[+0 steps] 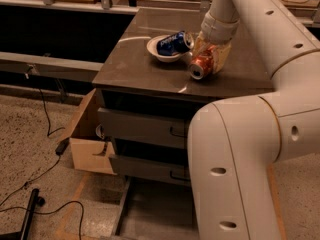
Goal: Place coke can into bottom drawer
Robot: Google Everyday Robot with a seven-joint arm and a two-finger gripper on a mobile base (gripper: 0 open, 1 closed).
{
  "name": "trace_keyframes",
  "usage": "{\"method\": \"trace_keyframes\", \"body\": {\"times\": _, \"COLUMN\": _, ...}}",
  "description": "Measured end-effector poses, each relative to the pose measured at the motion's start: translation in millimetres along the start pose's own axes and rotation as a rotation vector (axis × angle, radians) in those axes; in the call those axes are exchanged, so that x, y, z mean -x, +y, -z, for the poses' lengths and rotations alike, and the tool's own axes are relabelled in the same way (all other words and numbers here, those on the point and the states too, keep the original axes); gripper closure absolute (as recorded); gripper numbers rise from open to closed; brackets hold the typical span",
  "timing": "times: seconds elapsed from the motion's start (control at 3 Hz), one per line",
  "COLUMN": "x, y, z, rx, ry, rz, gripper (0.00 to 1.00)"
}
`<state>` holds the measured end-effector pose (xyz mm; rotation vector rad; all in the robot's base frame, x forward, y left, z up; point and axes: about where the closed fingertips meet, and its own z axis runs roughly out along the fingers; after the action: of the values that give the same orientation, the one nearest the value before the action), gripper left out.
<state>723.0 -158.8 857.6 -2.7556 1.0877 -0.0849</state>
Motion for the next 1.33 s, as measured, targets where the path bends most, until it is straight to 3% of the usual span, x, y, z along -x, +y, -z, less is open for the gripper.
{"method": "trace_keyframes", "body": {"times": 0.33, "x": 0.7, "y": 6.7, "z": 20.4, "rx": -0.005, "ry": 0.023, "rz": -0.021, "gripper": 0.88}}
{"method": "trace_keyframes", "body": {"times": 0.67, "x": 4.5, "y": 19.2, "z": 48.4, "rx": -0.049, "ry": 0.017, "rz": -0.085, "gripper": 1.00}}
{"method": "trace_keyframes", "body": {"times": 1.0, "x": 13.3, "y": 53.2, "z": 78.0, "rx": -0.110, "ry": -0.035, "rz": -0.221, "gripper": 1.00}}
{"method": "trace_keyframes", "body": {"times": 1.33, "x": 31.7, "y": 104.4, "z": 99.5, "rx": -0.185, "ry": -0.104, "rz": -0.410, "gripper": 1.00}}
